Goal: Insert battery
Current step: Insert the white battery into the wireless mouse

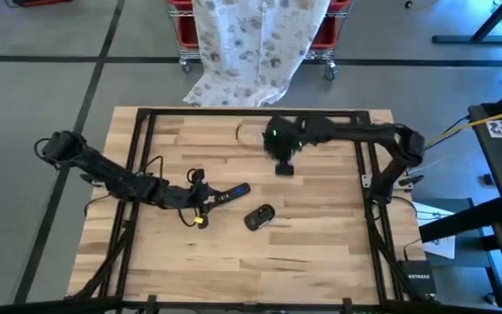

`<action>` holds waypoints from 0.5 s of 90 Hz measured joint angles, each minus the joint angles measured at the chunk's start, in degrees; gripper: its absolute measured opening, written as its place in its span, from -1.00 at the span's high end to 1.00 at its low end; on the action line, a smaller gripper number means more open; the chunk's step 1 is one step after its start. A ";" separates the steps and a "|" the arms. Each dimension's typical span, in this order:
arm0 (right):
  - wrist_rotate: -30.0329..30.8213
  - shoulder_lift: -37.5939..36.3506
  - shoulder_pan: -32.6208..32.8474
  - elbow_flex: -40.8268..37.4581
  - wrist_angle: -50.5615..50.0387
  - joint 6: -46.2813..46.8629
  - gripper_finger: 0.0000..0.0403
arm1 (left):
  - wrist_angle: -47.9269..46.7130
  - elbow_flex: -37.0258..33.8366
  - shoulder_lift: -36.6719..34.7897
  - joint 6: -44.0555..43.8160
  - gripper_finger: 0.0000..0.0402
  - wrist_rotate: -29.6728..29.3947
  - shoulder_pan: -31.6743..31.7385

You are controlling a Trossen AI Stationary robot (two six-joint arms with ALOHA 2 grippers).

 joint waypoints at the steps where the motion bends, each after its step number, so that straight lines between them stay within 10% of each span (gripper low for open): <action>1: -0.29 -0.01 0.84 -0.31 0.37 0.17 1.00 | 0.00 0.00 0.00 0.00 0.52 0.24 0.00; 45: -0.93 2.29 17.23 -15.07 28.14 9.43 1.00 | 0.11 0.07 0.22 -2.67 0.52 11.17 -1.93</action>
